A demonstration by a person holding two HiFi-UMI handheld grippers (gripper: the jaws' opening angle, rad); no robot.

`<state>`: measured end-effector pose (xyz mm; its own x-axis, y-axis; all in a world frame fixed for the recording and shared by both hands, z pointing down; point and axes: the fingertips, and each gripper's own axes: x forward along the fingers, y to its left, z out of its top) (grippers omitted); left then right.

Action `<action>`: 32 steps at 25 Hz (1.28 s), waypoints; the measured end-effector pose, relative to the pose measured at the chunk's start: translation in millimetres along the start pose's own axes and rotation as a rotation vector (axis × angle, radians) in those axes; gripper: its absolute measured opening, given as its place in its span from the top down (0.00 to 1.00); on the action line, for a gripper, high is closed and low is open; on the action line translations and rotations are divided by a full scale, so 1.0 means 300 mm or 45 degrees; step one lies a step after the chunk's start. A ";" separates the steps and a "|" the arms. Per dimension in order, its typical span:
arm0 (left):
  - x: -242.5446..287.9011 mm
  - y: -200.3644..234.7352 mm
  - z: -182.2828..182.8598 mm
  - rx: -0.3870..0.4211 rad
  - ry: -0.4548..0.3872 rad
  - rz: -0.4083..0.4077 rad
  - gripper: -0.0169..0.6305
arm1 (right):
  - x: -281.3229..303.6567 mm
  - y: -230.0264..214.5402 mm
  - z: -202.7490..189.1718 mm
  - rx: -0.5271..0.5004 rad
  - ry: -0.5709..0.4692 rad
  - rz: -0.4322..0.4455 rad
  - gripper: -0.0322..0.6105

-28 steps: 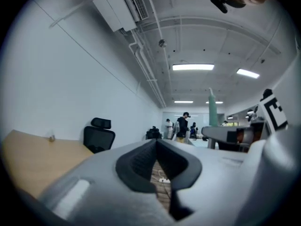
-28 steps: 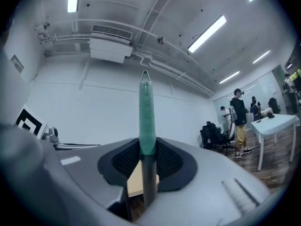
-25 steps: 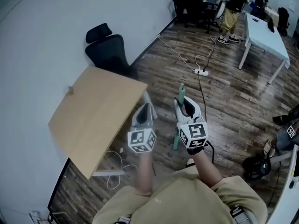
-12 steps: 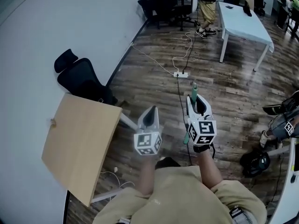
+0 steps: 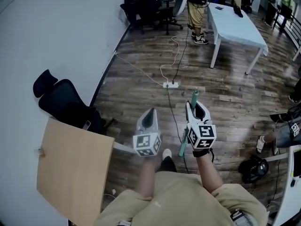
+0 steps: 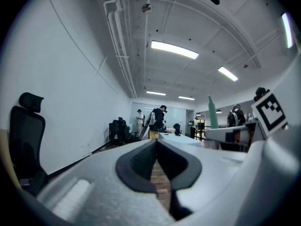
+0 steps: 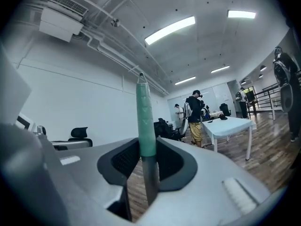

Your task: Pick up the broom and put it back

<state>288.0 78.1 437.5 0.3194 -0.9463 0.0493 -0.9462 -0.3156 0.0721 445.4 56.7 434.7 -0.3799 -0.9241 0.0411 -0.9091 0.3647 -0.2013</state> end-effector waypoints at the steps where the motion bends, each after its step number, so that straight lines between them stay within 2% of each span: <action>1: 0.062 0.052 0.023 -0.004 -0.013 -0.007 0.97 | 0.073 0.009 0.012 -0.005 -0.002 0.000 0.79; 5: 0.301 0.259 0.098 -0.024 -0.058 -0.052 0.97 | 0.376 0.058 0.056 -0.030 -0.014 -0.002 0.79; 11: 0.568 0.539 0.134 -0.041 -0.059 -0.045 0.97 | 0.742 0.114 0.071 -0.071 -0.011 0.014 0.79; 20: 0.886 0.717 0.059 -0.064 0.011 -0.034 0.97 | 1.129 0.047 0.027 -0.065 0.034 0.051 0.79; 23: 1.005 0.799 0.046 -0.052 0.021 0.029 0.97 | 1.305 0.009 0.017 -0.049 0.041 0.100 0.79; 26: 1.153 0.913 0.065 -0.047 0.020 0.130 0.97 | 1.517 -0.018 0.030 -0.038 0.055 0.197 0.79; 32: 1.501 1.056 0.190 -0.014 -0.046 0.317 0.97 | 1.908 -0.094 0.164 -0.018 0.014 0.420 0.80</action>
<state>129.2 -452.0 425.8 0.0746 -0.9967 0.0314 -0.9947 -0.0722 0.0732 262.0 -488.1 415.7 -0.6559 -0.7547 -0.0138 -0.7390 0.6458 -0.1918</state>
